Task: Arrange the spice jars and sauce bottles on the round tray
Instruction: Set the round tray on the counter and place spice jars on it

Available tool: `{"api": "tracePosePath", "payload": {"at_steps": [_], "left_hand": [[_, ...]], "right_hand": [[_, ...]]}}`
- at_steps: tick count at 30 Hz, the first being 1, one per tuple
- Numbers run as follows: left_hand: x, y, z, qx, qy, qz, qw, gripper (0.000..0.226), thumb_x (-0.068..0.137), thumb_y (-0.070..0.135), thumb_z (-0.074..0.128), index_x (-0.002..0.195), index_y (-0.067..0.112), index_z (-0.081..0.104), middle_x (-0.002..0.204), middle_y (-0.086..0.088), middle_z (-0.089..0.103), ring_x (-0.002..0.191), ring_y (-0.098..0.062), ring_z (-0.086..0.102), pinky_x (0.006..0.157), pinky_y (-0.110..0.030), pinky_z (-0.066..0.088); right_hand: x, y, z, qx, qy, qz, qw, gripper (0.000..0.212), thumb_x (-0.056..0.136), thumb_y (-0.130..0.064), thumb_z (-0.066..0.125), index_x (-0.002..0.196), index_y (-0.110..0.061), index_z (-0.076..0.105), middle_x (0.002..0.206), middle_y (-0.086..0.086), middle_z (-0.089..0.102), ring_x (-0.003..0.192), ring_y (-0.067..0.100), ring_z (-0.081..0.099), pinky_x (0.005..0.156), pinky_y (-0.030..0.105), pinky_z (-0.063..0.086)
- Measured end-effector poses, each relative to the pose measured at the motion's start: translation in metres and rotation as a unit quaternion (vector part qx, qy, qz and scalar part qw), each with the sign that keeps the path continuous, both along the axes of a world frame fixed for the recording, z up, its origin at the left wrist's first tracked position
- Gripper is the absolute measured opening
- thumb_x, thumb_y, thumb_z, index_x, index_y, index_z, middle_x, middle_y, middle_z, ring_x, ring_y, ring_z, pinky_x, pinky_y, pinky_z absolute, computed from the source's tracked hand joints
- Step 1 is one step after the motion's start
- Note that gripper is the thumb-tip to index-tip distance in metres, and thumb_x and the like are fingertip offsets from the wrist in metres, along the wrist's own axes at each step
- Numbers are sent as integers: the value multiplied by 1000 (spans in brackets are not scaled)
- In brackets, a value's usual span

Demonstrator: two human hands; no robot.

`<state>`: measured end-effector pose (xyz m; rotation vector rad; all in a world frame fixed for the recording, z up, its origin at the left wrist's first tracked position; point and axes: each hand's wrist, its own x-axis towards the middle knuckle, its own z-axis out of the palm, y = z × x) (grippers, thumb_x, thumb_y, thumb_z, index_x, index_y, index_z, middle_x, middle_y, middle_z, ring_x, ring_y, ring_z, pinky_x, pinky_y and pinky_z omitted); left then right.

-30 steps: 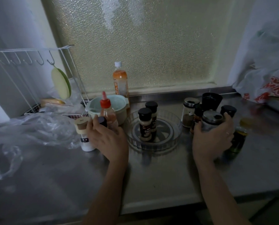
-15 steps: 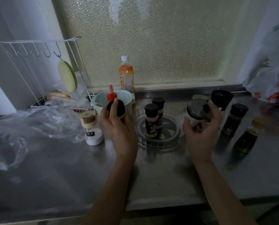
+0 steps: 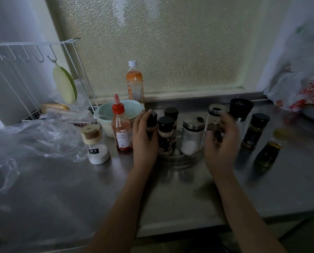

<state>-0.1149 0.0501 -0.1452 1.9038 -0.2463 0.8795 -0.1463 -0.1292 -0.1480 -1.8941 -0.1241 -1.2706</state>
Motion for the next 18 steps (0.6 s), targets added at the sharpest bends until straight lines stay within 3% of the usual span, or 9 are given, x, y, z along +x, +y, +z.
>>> {"api": "tracePosePath", "payload": {"at_steps": [2,3,6,9,12,15,16,18], "left_hand": [[0,1,-2,-4,15,-29,999,62,83,-9,54,138,15,43,140,-7,46,128,-6,40,106,-5,27],[1,1,-4,-11,22,-44,999,65,83,-9,53,141,18,40,141,-5,46,129,-4,40,109,-12,31],[1,1,-6,-33,47,-62,996,69,87,-4,53,145,24,31,143,-3,48,132,-10,44,111,-38,39],[0,0,-5,-41,54,-72,995,70,87,-1,54,147,24,28,139,2,51,129,-9,47,109,-40,41],[-8,3,-4,-17,32,-67,997,69,82,3,52,146,19,31,132,6,51,126,-9,48,107,-37,42],[-21,15,-2,38,-81,104,990,58,75,3,54,132,9,43,129,-13,52,122,-22,44,101,-37,40],[-23,20,-3,49,-128,189,972,54,74,-1,58,126,6,45,124,-22,54,118,-27,44,100,-38,39],[-22,32,-6,40,-173,337,924,47,77,4,66,120,3,48,118,-28,56,115,-31,45,100,-40,37]], "right_hand": [[-5,-23,1,19,-68,-177,982,46,93,-29,42,134,-7,42,138,18,47,129,31,43,108,51,34],[-6,-35,0,57,-56,-254,964,48,94,-29,39,138,-10,37,144,15,40,135,29,36,111,53,28],[-1,-56,-7,192,106,-350,910,66,89,-31,43,148,-20,17,158,9,19,145,27,18,118,51,12],[6,-55,-10,237,188,-340,891,69,90,-27,49,149,-20,14,155,11,27,141,33,26,115,52,17],[6,-54,-11,226,162,-331,902,55,91,-15,49,142,-10,30,144,17,42,133,35,37,109,47,31],[-3,-43,-2,226,20,-228,947,46,92,-15,52,134,-4,37,134,16,50,123,21,47,101,9,33],[-6,-37,1,222,-15,-178,959,45,93,-15,53,134,-7,36,130,12,50,118,13,48,96,3,33],[-7,-21,6,202,-39,-85,975,47,93,-15,55,134,-12,33,124,5,49,115,10,50,97,10,40]]}}
